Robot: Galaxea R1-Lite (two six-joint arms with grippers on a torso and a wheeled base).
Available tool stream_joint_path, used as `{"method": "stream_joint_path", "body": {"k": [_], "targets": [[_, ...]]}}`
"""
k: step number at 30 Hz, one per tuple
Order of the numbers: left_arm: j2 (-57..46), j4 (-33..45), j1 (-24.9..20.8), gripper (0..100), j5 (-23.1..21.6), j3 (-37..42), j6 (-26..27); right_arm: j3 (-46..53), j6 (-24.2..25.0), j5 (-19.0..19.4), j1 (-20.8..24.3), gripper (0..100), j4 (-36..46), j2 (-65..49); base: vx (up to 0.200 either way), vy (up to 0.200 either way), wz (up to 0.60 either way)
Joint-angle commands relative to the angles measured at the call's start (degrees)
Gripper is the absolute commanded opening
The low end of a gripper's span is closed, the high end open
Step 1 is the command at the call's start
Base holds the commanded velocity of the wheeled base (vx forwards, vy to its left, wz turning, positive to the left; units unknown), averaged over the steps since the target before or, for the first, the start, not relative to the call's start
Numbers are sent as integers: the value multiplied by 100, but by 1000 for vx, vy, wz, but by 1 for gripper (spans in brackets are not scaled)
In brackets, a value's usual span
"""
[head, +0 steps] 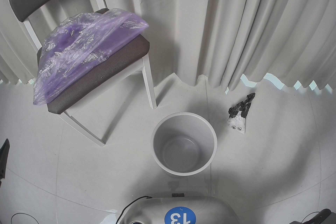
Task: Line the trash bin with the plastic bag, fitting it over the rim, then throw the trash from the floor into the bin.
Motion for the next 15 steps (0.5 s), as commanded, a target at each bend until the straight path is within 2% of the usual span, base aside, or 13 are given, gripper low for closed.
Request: {"method": "stream_joint_path", "body": {"k": [1, 6, 15], "targets": [[1713, -7, 62, 100, 442, -627, 372, -342, 133, -25, 308, 100, -102, 979, 0, 0, 0], [2328, -51, 290, 100, 617, -741, 372, -342, 678, -25, 589, 100, -436, 1225, 0, 0, 0], [3259, -183, 791, 100, 635, -1058, 644, -351, 1100, 63, 545, 100, -700, 1463, 0, 0, 0]]}}
